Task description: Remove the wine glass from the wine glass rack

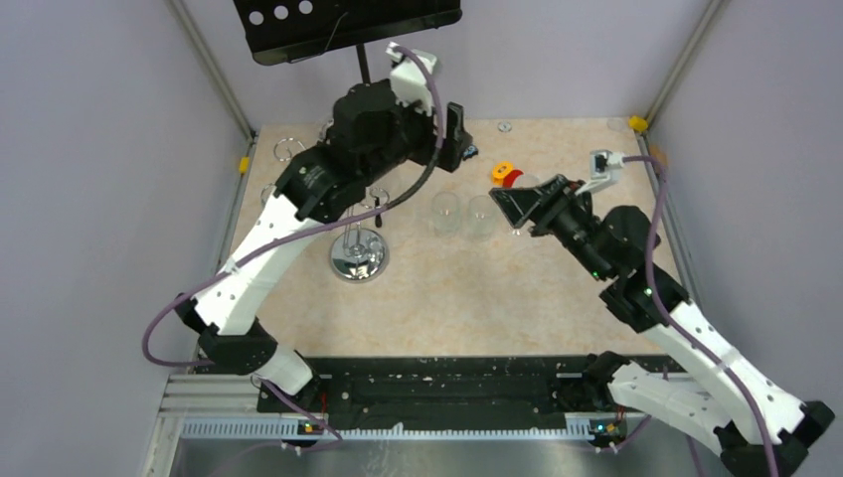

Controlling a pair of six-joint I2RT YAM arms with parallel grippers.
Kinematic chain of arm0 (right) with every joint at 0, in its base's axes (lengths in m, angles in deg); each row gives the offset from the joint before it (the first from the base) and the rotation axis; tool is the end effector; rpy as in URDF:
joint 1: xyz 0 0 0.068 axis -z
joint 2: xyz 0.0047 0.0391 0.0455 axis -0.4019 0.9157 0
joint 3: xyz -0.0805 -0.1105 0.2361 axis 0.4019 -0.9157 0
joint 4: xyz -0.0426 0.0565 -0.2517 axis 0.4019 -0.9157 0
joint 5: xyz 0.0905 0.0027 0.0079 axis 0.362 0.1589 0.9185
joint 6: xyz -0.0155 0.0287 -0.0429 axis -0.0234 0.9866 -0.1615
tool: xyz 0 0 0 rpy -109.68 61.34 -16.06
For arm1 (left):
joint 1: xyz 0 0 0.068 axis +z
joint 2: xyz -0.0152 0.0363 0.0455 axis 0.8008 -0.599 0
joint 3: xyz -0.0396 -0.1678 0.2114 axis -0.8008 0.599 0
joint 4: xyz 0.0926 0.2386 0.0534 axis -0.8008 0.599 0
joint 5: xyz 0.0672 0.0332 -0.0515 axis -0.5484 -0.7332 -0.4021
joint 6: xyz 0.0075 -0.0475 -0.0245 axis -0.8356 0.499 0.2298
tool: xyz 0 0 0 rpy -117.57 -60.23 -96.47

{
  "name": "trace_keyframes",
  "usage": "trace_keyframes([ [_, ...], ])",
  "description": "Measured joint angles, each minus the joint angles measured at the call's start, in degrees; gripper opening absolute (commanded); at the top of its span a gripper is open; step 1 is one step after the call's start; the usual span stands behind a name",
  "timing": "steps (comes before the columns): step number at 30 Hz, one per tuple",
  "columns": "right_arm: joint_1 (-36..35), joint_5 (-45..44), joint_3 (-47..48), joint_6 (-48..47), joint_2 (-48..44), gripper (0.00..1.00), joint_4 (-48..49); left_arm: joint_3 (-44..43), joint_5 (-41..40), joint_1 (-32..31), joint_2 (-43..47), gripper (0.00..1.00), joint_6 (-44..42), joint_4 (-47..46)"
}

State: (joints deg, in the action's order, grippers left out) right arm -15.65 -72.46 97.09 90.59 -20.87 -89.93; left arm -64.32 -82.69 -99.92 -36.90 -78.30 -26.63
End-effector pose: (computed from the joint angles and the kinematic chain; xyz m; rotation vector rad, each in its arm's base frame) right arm 0.1297 0.1012 0.4047 0.1335 1.5760 1.0481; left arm 0.2237 -0.2310 0.5151 0.4969 1.7521 -0.5862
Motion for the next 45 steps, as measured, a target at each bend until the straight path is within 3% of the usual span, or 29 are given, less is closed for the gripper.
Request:
trace_keyframes([
  [7, 0.00, 5.62, 2.73, 4.79, 13.05, 0.58, 7.93, 3.82, -1.84, 5.84, 6.38, 0.97, -0.15, 0.92],
  [12, 0.00, 7.17, 13.55, 4.70, 24.98, 0.54, 8.13, 12.31, -3.39, 10.16, 13.90, 0.97, 0.46, 1.31],
  [18, 0.00, 7.28, 27.56, 2.78, 37.81, 0.56, 7.78, 18.18, -5.18, 15.45, 23.21, 0.96, 2.25, 1.29],
  [26, 0.00, 9.75, 39.78, 0.22, 52.04, 0.57, 6.97, 23.23, -8.57, 15.58, 30.16, 0.96, 3.21, 0.37],
  [39, -0.17, 18.49, 45.77, 0.70, 62.23, 0.57, 8.98, 29.14, -10.34, 15.63, 36.44, 0.95, 5.92, -0.28],
  [45, -0.39, 21.81, 46.05, 1.25, 62.62, 0.49, 9.22, 29.42, -9.42, 15.63, 36.72, 0.95, 5.90, -0.46],
])
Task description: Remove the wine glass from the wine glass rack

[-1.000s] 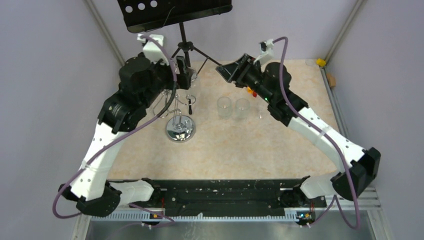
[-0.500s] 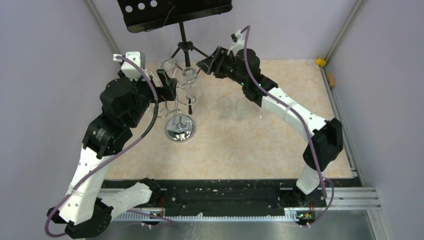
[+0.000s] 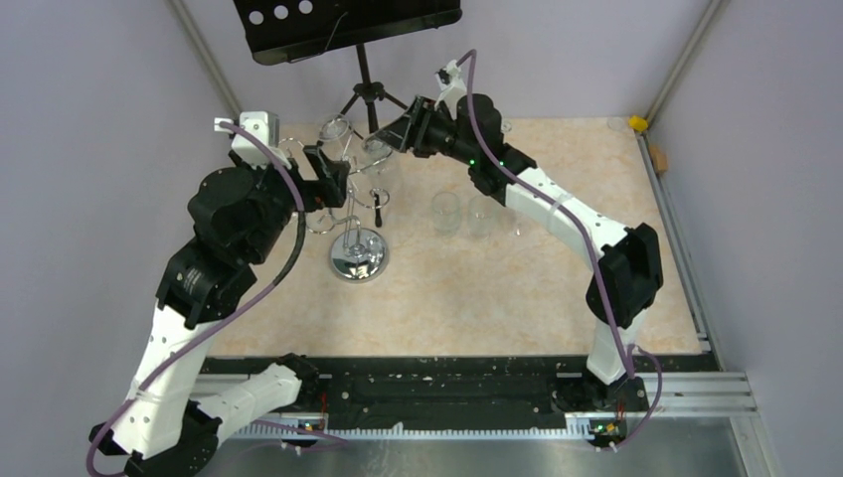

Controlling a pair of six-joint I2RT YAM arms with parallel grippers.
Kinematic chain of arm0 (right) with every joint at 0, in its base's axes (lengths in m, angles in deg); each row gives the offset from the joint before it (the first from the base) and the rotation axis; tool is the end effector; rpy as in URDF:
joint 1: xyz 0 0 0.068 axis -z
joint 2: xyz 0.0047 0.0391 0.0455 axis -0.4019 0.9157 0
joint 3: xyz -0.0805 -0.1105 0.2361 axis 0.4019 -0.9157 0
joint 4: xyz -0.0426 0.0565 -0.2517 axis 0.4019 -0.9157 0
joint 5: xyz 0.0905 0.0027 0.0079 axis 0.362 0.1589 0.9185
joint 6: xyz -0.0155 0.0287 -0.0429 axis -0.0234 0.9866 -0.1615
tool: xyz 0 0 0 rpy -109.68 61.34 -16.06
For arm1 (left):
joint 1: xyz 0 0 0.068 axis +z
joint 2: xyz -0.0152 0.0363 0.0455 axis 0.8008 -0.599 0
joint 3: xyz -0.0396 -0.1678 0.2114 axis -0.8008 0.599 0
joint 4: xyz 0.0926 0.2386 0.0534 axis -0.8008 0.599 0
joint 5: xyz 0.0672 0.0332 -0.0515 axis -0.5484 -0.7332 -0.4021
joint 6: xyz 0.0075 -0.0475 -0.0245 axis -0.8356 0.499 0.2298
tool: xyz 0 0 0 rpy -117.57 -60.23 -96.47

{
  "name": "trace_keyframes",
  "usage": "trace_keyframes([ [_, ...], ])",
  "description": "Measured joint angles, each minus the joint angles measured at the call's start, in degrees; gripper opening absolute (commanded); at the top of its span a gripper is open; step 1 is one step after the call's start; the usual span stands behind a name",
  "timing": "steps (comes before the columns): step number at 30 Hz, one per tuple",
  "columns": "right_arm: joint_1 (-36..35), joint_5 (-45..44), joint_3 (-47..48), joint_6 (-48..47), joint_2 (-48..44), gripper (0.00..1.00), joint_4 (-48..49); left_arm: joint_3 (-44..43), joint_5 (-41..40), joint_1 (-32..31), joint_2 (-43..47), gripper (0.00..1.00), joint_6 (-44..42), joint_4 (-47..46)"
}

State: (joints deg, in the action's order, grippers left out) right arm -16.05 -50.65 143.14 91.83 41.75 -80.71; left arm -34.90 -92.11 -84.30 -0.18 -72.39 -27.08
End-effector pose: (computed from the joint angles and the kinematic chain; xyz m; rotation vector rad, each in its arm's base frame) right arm 0.3379 0.2932 0.3971 -0.1740 1.7780 1.2986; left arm 0.1273 -0.0649 0.5012 0.0081 1.6593 -0.3754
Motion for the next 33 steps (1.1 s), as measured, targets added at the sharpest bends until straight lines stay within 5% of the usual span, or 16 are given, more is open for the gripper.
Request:
trace_keyframes([
  [11, 0.02, 4.81, 3.85, 2.58, 1.77, 0.30, -0.11, 1.38, 2.19, 0.00, -0.61, 0.95, -0.66, 0.44],
  [27, 0.07, 6.47, 7.98, 4.46, 3.26, 0.31, -5.60, 3.93, 2.47, 0.04, -2.03, 0.95, -1.33, 0.48],
  [33, 0.07, 7.08, 9.09, 4.39, 3.26, 0.24, -8.22, 4.90, 2.49, 0.07, -2.43, 0.94, -1.49, 0.46],
])
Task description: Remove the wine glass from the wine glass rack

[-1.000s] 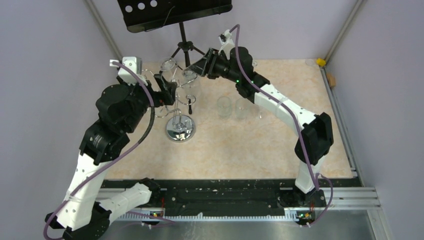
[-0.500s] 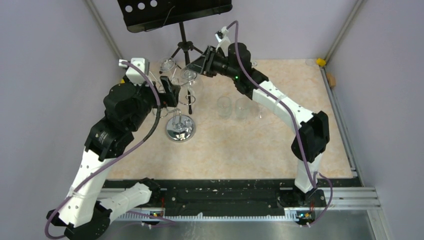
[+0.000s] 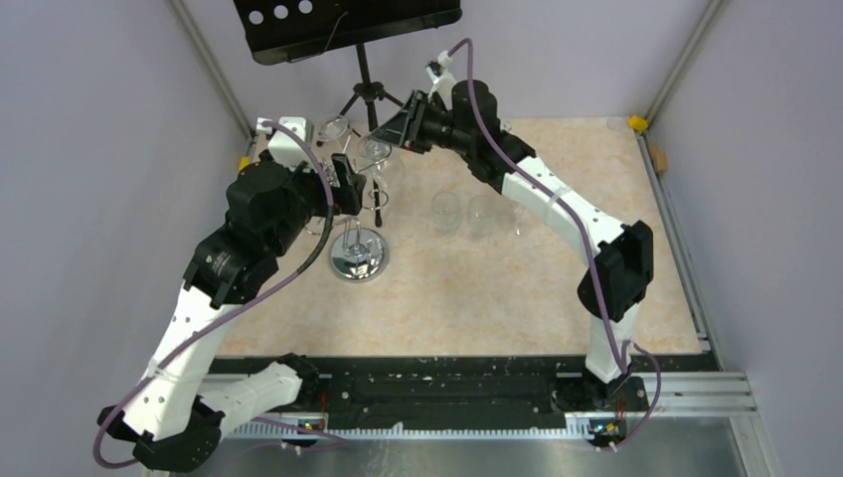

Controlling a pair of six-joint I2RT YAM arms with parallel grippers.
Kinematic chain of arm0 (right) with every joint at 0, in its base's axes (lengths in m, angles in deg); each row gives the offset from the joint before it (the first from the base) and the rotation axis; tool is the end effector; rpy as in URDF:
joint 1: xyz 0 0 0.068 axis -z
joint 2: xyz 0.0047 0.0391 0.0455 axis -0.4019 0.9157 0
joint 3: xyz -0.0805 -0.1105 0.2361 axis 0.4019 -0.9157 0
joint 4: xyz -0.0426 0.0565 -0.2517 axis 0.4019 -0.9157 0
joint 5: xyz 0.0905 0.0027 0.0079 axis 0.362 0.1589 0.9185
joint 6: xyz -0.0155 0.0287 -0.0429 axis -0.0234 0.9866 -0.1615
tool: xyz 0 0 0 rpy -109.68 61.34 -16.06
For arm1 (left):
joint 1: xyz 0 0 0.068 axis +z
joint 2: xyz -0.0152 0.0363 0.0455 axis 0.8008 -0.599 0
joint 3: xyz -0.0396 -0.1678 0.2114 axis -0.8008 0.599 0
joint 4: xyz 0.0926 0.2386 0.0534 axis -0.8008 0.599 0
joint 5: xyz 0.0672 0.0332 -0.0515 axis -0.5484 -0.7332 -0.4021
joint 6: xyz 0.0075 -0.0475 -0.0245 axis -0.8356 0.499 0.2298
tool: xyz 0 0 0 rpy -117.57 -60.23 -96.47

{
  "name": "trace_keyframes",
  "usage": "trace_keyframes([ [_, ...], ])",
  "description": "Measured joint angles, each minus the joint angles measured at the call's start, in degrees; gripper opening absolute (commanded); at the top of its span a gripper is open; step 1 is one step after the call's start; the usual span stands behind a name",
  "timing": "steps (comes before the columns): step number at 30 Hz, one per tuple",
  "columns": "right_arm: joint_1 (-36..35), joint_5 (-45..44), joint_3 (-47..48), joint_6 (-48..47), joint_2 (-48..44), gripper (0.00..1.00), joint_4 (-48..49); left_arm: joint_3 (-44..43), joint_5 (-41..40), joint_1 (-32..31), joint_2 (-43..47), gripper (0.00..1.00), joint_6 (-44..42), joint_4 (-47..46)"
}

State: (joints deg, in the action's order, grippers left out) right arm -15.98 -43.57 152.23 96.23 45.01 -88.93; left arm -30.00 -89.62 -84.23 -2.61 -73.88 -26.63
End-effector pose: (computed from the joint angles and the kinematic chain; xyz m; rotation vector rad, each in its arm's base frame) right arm 0.3417 0.3011 0.4136 -0.2064 1.8643 1.4305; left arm 0.1519 -0.0812 0.4696 0.0931 1.7888 -0.3409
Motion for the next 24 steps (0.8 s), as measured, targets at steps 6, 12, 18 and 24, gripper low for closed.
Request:
trace_keyframes([
  [6, 0.02, 0.07, 0.68, -0.46, 0.00, 0.11, -2.12, 0.39, 0.02, 0.00, -0.72, 0.94, -0.07, 0.00],
  [12, 0.09, 0.09, 1.09, -0.55, 0.00, 0.00, -2.45, 0.61, 0.20, 0.04, -0.74, 0.94, -0.07, -0.02],
  [18, 0.04, -1.53, 1.11, -0.39, 0.00, 0.00, -2.58, 0.63, 0.20, 0.04, -0.74, 0.94, -0.07, -0.02],
  [24, -0.02, -5.66, -1.49, 2.69, -1.33, 0.00, -0.76, 0.63, 0.09, 0.04, -0.72, 0.94, -0.07, 0.00],
])
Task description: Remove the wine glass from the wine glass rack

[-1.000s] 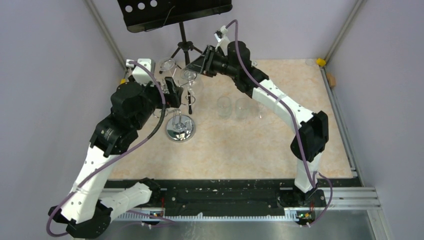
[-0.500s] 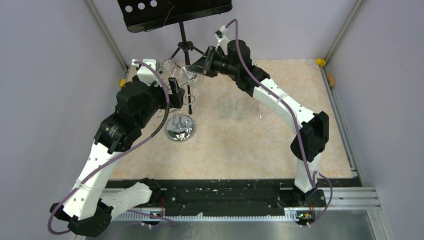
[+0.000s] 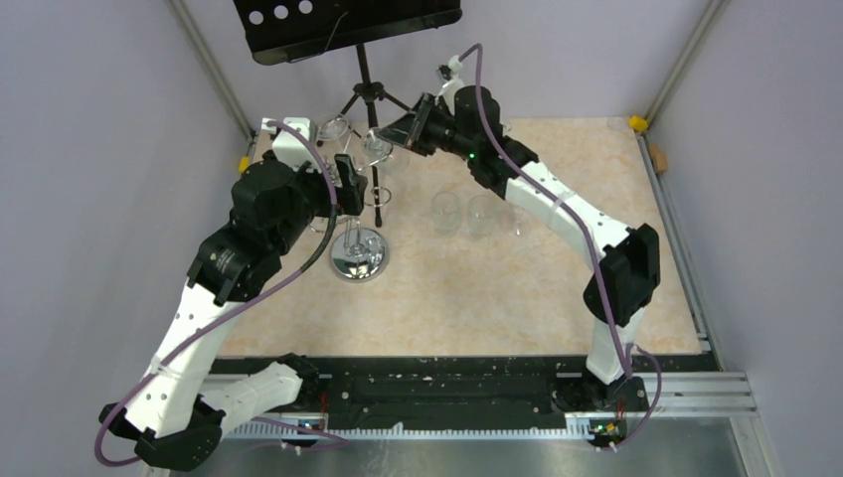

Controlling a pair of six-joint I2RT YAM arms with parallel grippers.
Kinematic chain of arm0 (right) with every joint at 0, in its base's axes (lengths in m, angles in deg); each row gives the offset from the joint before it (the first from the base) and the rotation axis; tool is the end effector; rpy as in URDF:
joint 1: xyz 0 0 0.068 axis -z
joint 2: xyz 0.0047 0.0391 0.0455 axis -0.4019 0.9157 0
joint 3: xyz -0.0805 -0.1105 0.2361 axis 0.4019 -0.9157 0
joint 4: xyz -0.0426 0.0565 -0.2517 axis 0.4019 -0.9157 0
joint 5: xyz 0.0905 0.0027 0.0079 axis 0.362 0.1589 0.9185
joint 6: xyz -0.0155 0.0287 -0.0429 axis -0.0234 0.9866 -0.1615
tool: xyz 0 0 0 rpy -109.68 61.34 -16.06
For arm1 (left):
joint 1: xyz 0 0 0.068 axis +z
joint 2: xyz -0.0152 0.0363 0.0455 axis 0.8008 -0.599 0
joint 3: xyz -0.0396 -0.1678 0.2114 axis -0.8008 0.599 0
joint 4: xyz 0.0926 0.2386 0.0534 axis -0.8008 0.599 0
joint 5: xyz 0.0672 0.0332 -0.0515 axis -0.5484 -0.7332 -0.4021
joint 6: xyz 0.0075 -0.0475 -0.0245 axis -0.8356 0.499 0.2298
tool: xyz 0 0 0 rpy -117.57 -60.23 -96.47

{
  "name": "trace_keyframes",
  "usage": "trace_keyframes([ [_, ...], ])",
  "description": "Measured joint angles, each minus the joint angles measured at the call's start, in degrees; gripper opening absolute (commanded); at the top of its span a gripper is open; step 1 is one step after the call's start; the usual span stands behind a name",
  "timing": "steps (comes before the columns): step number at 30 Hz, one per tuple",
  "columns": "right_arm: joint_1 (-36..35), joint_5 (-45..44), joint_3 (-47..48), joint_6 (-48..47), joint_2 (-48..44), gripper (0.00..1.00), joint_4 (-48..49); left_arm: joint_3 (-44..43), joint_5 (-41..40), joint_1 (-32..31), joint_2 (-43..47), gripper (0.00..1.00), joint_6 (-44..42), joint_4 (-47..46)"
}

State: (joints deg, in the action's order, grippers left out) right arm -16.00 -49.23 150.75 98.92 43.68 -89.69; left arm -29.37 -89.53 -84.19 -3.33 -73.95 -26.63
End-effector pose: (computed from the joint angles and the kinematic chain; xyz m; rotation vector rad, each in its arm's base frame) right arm 0.3401 0.2957 0.4130 -0.0741 1.8798 1.3820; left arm 0.1570 -0.0842 0.4643 0.1002 1.8110 -0.3321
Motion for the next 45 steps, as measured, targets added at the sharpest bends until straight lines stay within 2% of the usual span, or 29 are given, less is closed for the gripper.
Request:
trace_keyframes([
  [5, 0.11, -2.93, -8.76, 7.19, -4.20, 0.00, 7.26, 0.09, -0.15, 0.00, 0.04, 0.94, 0.00, 0.00],
  [10, 0.13, -4.22, -12.31, 11.52, -6.38, 0.00, 10.01, 0.09, -0.26, 0.00, 0.07, 0.94, 0.00, -0.02],
  [29, -0.44, -4.33, -14.51, 14.10, -8.83, 0.00, 10.45, 0.11, -0.63, 0.09, 0.04, 0.94, 0.02, -0.04],
  [45, -3.30, -4.94, -14.45, 14.29, -8.81, 0.00, 10.60, 1.03, -4.39, 0.11, 0.92, 0.94, 0.02, -0.09],
])
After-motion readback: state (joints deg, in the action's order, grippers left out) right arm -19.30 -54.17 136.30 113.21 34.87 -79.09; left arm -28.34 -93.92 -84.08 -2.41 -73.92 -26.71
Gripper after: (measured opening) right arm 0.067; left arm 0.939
